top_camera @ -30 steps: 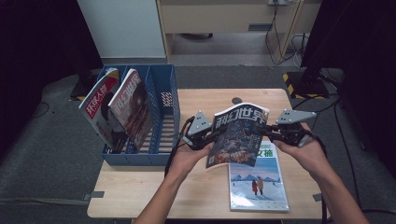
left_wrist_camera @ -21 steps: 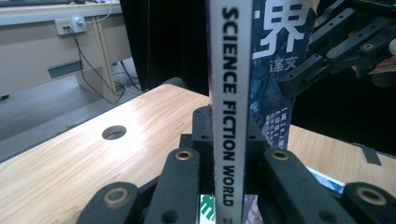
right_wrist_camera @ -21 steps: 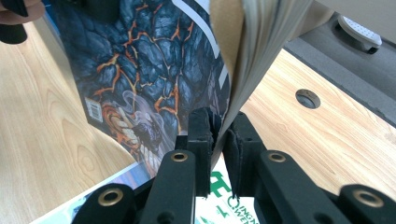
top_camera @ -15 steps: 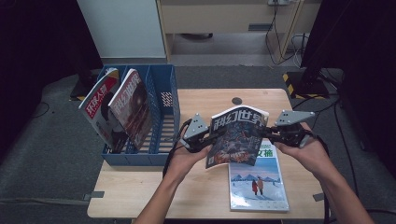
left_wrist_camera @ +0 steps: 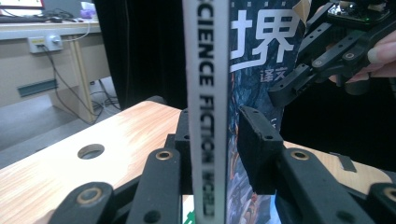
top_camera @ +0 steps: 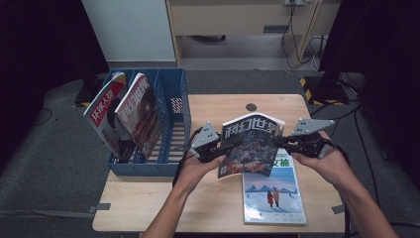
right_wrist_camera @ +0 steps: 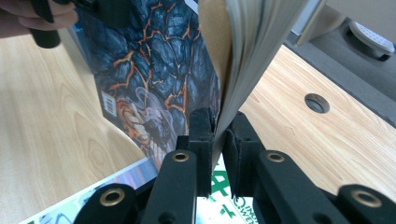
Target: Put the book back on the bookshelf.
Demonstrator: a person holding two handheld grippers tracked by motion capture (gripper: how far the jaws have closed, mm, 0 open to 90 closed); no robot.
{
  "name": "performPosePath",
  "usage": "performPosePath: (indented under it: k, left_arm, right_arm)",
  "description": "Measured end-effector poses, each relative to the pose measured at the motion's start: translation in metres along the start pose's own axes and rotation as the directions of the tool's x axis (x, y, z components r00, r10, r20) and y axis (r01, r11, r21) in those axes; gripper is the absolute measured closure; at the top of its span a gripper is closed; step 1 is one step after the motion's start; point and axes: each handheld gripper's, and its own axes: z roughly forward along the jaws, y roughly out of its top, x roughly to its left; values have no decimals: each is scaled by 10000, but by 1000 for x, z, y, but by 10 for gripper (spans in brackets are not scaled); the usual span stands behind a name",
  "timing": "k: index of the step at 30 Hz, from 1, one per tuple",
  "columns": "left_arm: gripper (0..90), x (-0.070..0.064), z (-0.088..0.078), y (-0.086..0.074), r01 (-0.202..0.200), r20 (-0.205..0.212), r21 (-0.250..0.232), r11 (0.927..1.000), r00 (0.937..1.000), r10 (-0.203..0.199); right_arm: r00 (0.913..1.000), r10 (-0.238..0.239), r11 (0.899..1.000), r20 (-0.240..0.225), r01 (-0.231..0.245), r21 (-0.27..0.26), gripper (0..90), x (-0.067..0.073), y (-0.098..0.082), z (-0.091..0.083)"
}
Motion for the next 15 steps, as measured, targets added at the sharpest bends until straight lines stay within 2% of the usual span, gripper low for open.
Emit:
performPosePath:
  k: [4,6,8,11,14,15]
  left_arm:
    - [688,-3,6,-1,-77,196,8,10000,9998,77]
    - [682,-4,6,-2,22,102,-79,10000,9999,-21]
    - [736,-3,6,-3,160,-149,-156,9997,9998,-163]
    - [771,-2,6,-3,362,-222,-228,9991,9991,-367]
    - [814,-3,7,-3,296,-162,-239,9993,9994,-300]
    - [820,-5,7,-3,148,-140,-231,9996,9998,-151]
  right_arm:
    - [9999,-93,9999,-81,93,-49,827,3,1,1]
    - [9999,-102,9999,-44,102,-45,826,3,1,1]
    - [9999,-87,9999,-112,86,-68,826,3,1,1]
    - [9999,-68,10000,-132,67,-67,824,3,2,1]
    - [9999,-12,10000,-126,11,-69,807,3,2,1]
    - [10000,-16,10000,-57,16,-56,789,3,2,1]
